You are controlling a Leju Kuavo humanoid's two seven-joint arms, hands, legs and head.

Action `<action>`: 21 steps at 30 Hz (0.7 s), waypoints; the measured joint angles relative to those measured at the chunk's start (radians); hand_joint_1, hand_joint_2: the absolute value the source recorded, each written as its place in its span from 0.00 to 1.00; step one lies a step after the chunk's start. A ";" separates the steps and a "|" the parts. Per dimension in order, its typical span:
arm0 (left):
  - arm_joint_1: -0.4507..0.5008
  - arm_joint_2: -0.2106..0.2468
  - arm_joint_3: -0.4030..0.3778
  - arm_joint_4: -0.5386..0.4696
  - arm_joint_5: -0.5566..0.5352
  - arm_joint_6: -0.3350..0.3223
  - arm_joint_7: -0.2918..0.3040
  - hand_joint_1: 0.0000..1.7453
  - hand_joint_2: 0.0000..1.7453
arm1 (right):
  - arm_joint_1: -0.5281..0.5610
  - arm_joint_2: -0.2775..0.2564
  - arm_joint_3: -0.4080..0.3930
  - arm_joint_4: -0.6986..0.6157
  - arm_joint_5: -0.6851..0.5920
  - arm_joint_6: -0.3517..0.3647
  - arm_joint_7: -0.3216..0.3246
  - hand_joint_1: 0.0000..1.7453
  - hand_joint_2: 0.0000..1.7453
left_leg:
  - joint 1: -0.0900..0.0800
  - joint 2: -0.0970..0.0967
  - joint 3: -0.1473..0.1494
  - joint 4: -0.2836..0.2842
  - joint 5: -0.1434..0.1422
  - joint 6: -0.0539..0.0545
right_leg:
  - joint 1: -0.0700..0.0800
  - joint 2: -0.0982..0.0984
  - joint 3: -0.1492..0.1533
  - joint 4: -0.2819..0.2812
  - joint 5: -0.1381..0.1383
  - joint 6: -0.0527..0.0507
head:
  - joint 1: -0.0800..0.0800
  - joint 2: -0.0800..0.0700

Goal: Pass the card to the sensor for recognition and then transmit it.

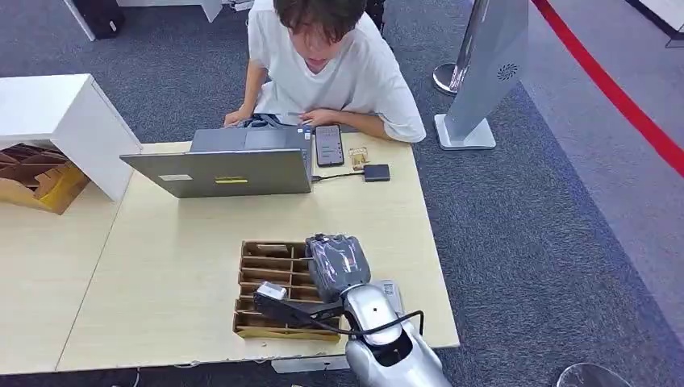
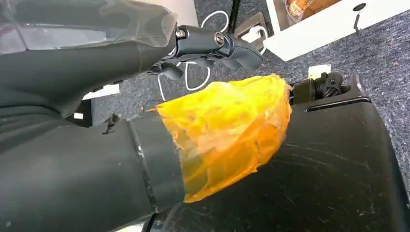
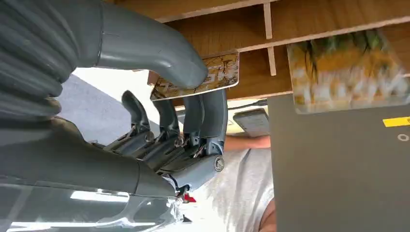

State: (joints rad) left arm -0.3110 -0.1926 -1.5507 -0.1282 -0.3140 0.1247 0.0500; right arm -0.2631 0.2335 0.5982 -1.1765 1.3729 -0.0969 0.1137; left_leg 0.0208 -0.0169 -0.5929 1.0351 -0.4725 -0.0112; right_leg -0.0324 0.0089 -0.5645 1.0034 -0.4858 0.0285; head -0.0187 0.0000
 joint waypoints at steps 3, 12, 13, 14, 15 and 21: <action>0.000 0.000 0.000 0.000 0.000 0.000 0.000 0.00 0.00 | 0.000 0.000 0.000 0.000 0.000 0.000 0.000 0.86 1.00 | 0.000 0.000 0.000 0.000 0.000 0.000 | 0.000 0.000 0.000 0.000 0.000 0.000 | 0.000 0.000; 0.000 0.000 0.000 0.000 0.000 0.000 0.000 0.00 0.00 | 0.000 0.000 0.000 -0.003 -0.002 0.000 0.000 0.85 1.00 | 0.000 0.000 0.000 0.000 0.000 0.000 | 0.000 0.000 0.000 0.000 0.000 0.000 | 0.000 0.000; 0.000 0.000 0.000 0.000 0.000 0.000 0.000 0.00 0.00 | 0.000 0.000 0.000 -0.005 -0.002 0.000 0.000 0.86 1.00 | 0.000 0.000 0.000 0.000 0.000 0.000 | 0.000 0.000 0.000 0.000 0.000 0.000 | 0.000 0.000; 0.000 0.000 0.000 0.000 0.000 0.000 0.000 0.00 0.00 | 0.000 0.000 0.000 -0.005 -0.002 -0.001 0.000 0.86 1.00 | 0.000 0.000 0.000 0.000 0.000 0.000 | 0.000 0.000 0.000 0.000 0.000 0.000 | 0.000 0.000; 0.000 0.000 0.000 0.000 0.000 0.000 0.000 0.00 0.00 | 0.000 0.000 0.000 -0.006 -0.002 -0.001 0.000 0.88 1.00 | 0.000 0.000 0.000 0.000 0.000 0.000 | 0.000 0.000 0.000 0.000 0.000 0.000 | 0.000 0.000; 0.000 0.000 0.000 0.000 0.000 0.000 0.000 0.00 0.00 | 0.004 0.000 -0.001 -0.009 -0.003 -0.026 -0.007 1.00 1.00 | 0.000 0.000 0.000 0.000 0.000 0.000 | 0.000 0.000 0.000 0.000 0.000 0.000 | 0.000 0.000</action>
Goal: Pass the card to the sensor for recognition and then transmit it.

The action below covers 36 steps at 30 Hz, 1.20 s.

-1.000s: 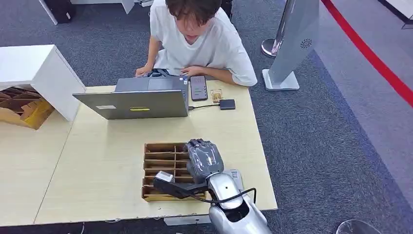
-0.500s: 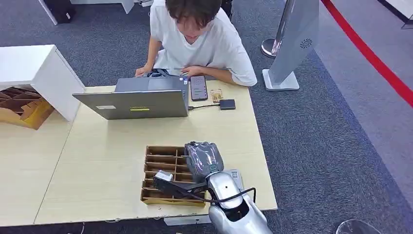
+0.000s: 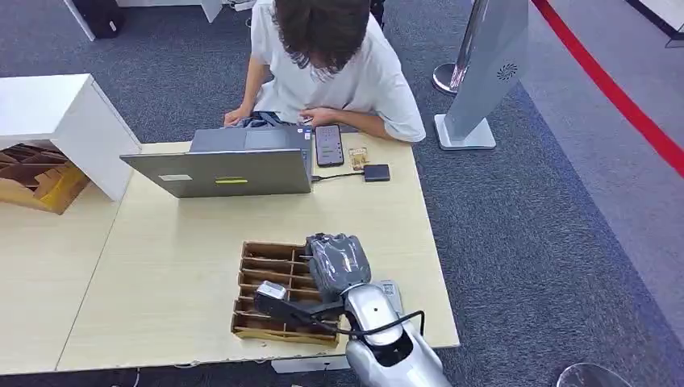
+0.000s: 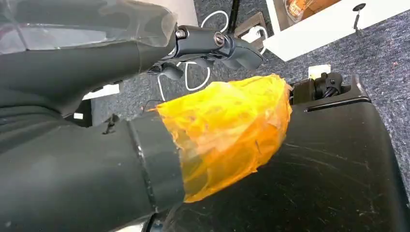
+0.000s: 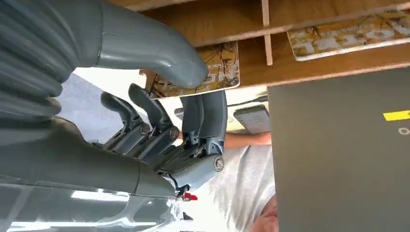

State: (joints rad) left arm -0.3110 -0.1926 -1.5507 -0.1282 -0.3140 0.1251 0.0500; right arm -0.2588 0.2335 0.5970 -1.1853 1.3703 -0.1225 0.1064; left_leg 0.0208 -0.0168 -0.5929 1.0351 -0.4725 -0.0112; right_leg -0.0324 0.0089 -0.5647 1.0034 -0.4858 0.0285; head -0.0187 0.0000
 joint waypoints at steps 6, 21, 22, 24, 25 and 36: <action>0.001 0.000 0.000 0.000 0.004 0.002 0.000 0.00 0.00 | 0.025 -0.003 -0.008 -0.073 -0.010 -0.038 -0.020 1.00 1.00 | 0.000 0.000 0.000 0.000 0.000 0.000 | 0.000 0.000 0.000 0.000 0.000 0.000 | 0.000 0.000; 0.010 0.004 0.000 0.000 0.039 0.031 0.011 0.00 0.00 | 0.122 -0.024 -0.027 -0.474 -0.076 -0.098 -0.107 1.00 1.00 | 0.000 0.000 -0.001 0.000 0.000 0.000 | 0.000 0.000 -0.001 0.000 0.000 0.000 | 0.000 0.000; 0.010 0.004 0.000 0.000 0.043 0.034 0.011 0.00 0.00 | 0.126 -0.027 -0.026 -0.498 -0.080 -0.100 -0.109 1.00 1.00 | 0.000 0.000 -0.001 0.000 0.000 0.000 | 0.000 0.000 -0.001 0.000 0.000 0.000 | 0.000 0.000; 0.011 0.005 0.000 0.000 0.046 0.037 0.011 0.00 0.00 | 0.135 -0.031 -0.023 -0.536 -0.083 -0.103 -0.113 1.00 1.00 | 0.000 0.000 -0.001 0.000 0.000 0.000 | 0.000 0.000 -0.001 0.000 0.000 0.000 | 0.000 0.000; 0.011 0.005 0.000 0.000 0.048 0.038 0.011 0.00 0.00 | 0.139 -0.032 -0.022 -0.552 -0.084 -0.105 -0.118 1.00 1.00 | 0.000 0.000 -0.001 0.000 0.000 0.000 | 0.000 0.000 -0.001 0.000 0.000 0.000 | 0.000 0.000; 0.010 0.004 0.000 0.000 0.072 0.066 -0.003 0.00 0.00 | 0.126 -0.045 -0.018 -0.643 -0.099 -0.113 -0.140 1.00 1.00 | 0.000 0.000 -0.001 0.000 0.000 0.000 | 0.000 0.000 -0.001 0.000 0.000 0.000 | 0.000 0.000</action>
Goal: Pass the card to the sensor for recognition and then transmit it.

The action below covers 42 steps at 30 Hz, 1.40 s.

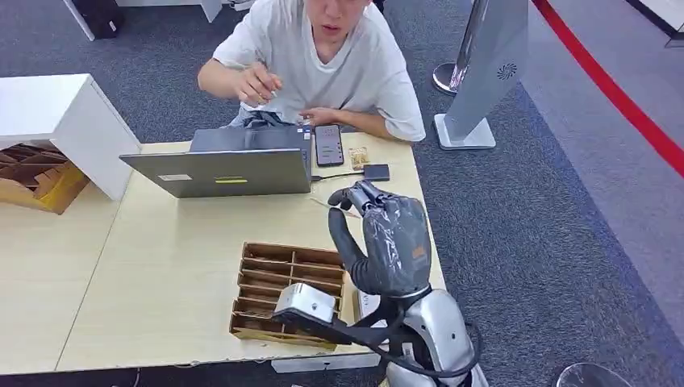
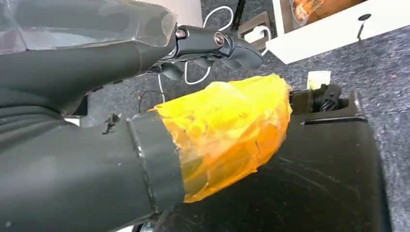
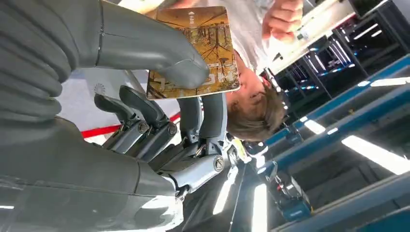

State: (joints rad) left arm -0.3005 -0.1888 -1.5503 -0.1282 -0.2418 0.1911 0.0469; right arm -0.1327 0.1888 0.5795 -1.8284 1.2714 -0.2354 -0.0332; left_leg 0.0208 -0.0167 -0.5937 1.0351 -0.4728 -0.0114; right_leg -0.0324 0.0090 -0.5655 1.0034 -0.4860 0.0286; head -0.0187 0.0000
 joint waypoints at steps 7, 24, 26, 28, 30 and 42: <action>-0.001 0.000 0.001 0.000 0.011 0.016 -0.022 0.00 0.00 | -0.045 0.000 -0.017 0.011 0.002 0.029 0.008 1.00 1.00 | 0.000 0.000 0.000 0.000 0.000 0.000 | 0.000 0.000 0.000 0.000 0.000 0.000 | 0.000 0.000; -0.012 -0.005 0.005 -0.008 0.014 0.035 -0.043 0.00 0.00 | -0.117 0.003 -0.114 0.150 0.035 0.069 0.040 1.00 1.00 | 0.000 0.000 0.000 0.000 0.000 0.000 | 0.000 0.000 0.000 0.000 0.000 0.000 | 0.000 0.000; -0.012 -0.005 0.008 -0.008 0.014 0.036 -0.043 0.00 0.00 | -0.117 0.008 -0.116 0.152 0.028 0.069 0.033 0.55 1.00 | 0.000 0.000 0.000 0.000 0.000 0.000 | 0.000 0.000 0.000 0.000 0.000 0.000 | 0.000 0.000; -0.014 -0.005 0.010 -0.010 0.014 0.036 -0.043 0.00 0.00 | -0.118 0.011 -0.116 0.152 0.024 0.069 0.027 0.00 1.00 | 0.000 0.000 0.000 0.000 0.000 0.000 | 0.000 0.000 0.000 0.000 0.000 0.000 | 0.000 0.000; -0.015 -0.005 0.013 -0.010 0.014 0.037 -0.043 0.00 0.00 | -0.118 0.013 -0.116 0.150 0.016 0.070 0.018 0.00 1.00 | 0.000 0.000 0.000 0.000 0.000 0.000 | 0.000 0.000 0.000 0.000 0.000 0.000 | 0.000 0.000; -0.015 -0.001 0.034 -0.010 0.014 0.043 -0.027 0.00 0.00 | -0.084 0.017 -0.088 0.085 -0.008 0.064 -0.005 0.00 0.00 | 0.000 0.000 0.000 0.000 0.000 0.000 | 0.000 0.000 0.000 0.000 0.000 0.000 | 0.000 0.000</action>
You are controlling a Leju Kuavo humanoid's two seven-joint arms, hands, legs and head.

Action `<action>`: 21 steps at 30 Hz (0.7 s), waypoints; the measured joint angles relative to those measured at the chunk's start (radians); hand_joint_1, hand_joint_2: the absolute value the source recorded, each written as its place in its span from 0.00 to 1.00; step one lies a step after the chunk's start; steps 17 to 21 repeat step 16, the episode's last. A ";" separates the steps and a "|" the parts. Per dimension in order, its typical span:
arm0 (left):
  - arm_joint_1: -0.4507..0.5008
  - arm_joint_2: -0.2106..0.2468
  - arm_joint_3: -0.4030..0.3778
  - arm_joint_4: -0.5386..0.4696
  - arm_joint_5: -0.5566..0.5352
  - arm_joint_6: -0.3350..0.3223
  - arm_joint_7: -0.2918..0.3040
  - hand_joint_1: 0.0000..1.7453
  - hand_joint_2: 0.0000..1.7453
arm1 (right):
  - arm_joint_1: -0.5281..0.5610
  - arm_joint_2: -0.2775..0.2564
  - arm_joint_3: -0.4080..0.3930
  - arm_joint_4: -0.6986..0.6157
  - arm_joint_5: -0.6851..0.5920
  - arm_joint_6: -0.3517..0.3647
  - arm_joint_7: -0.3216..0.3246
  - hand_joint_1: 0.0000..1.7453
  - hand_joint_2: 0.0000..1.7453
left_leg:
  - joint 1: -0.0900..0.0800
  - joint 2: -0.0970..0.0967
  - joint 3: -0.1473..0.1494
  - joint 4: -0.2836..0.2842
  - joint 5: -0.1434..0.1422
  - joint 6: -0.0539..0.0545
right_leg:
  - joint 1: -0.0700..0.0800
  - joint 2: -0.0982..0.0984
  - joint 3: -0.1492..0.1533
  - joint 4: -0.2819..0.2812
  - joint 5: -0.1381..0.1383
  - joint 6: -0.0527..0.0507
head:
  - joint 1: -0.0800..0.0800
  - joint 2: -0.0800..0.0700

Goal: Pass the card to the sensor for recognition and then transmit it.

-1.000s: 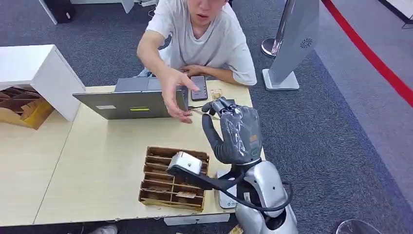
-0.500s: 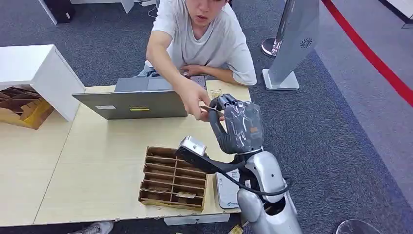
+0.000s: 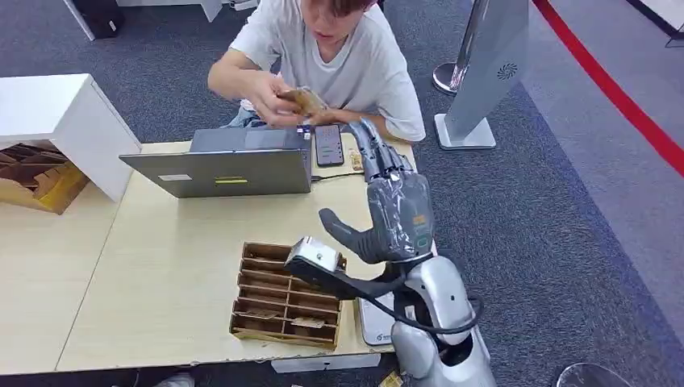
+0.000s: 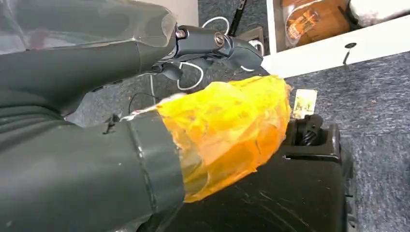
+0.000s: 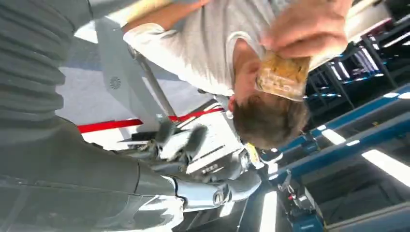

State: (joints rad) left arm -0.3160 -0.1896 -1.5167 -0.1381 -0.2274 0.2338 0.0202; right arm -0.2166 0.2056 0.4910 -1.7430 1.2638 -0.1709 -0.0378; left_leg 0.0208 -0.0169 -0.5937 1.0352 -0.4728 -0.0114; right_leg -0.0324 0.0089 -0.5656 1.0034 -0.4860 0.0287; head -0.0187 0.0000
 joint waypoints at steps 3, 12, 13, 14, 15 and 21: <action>0.000 0.002 0.002 0.000 0.003 0.000 0.008 0.00 0.00 | 0.025 -0.002 0.002 -0.039 -0.024 -0.015 -0.019 0.00 0.00 | 0.000 0.000 0.000 0.000 0.000 0.000 | 0.000 0.000 0.000 0.000 0.000 0.000 | 0.000 0.000; 0.011 0.014 0.029 0.000 0.034 0.022 0.037 0.00 0.00 | 0.186 -0.038 -0.003 -0.203 -0.084 -0.051 -0.072 0.00 0.00 | 0.000 0.000 0.000 0.000 0.000 0.000 | 0.000 0.000 0.000 0.000 0.000 0.000 | 0.000 0.000; 0.013 0.014 0.034 0.000 0.039 0.027 0.039 0.00 0.00 | 0.205 -0.042 -0.007 -0.219 -0.087 -0.051 -0.076 0.00 0.00 | 0.000 0.000 0.000 0.000 0.000 0.000 | 0.000 0.000 0.000 0.000 0.000 0.000 | 0.000 0.000; 0.016 0.016 0.039 0.000 0.045 0.031 0.040 0.00 0.00 | 0.223 -0.045 -0.011 -0.234 -0.093 -0.050 -0.081 0.00 0.00 | 0.000 0.000 0.000 0.000 -0.001 0.000 | 0.000 0.000 0.000 0.000 -0.001 0.000 | 0.000 0.000; 0.019 0.017 0.042 0.000 0.053 0.035 0.042 0.00 0.00 | 0.243 -0.048 -0.018 -0.251 -0.107 -0.048 -0.087 0.00 0.00 | 0.000 0.000 0.000 0.000 -0.001 0.000 | 0.000 0.000 0.000 0.000 -0.001 0.000 | 0.000 0.000; 0.022 0.017 0.043 0.001 0.059 0.038 0.043 0.00 0.00 | 0.261 -0.050 -0.024 -0.266 -0.121 -0.045 -0.092 0.00 0.00 | 0.000 0.000 0.000 0.000 -0.001 0.000 | 0.000 0.000 0.000 0.000 -0.001 0.000 | 0.000 0.000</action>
